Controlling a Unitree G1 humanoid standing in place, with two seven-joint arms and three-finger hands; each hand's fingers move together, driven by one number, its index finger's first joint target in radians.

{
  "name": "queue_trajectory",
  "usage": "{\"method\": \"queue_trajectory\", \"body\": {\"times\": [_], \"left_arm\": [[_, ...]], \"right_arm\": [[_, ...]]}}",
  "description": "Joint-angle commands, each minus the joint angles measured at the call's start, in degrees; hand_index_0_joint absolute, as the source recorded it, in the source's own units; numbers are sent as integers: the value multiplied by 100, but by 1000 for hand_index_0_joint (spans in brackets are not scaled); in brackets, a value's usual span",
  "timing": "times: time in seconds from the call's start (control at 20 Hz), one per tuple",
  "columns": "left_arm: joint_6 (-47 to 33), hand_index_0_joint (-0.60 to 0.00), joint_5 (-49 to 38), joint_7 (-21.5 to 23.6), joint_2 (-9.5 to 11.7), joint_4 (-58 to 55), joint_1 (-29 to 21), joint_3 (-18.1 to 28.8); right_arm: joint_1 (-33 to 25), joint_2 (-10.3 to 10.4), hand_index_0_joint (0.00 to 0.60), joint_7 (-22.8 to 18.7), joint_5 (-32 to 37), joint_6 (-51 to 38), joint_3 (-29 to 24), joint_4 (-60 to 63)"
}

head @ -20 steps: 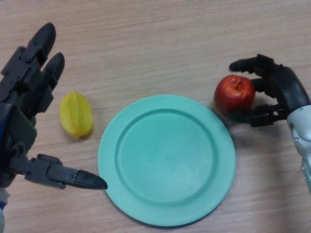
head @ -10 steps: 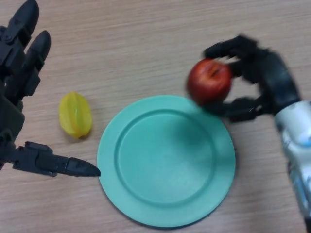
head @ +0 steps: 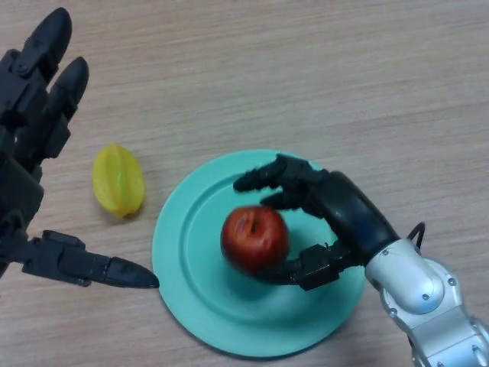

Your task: Pick up the red apple and place it on the plate

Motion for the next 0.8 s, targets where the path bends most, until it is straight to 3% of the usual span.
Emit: {"method": "queue_trajectory", "body": {"times": [0.05, 0.2, 0.4, 0.65, 0.8], "left_arm": [[-636, 0, -297, -33, 296, -161, -156, 645], [-693, 0, -285, 22, 303, -148, -166, 606], [-688, 0, -195, -44, 205, -128, -3, 520], [-613, 0, -112, -67, 139, -233, 73, 499], [-888, 0, 199, -93, 76, -38, 105, 360]], "right_arm": [[-465, 26, 0, -446, 616, -114, -214, -680], [-706, 26, 0, -879, 1520, 354, -654, -1366], [-193, 4, 0, -298, 1986, 487, -1691, -2566], [649, -462, 0, -164, 3296, 170, -3044, -3199], [756, -560, 0, -137, 3389, -4, -3205, -3132]]}}
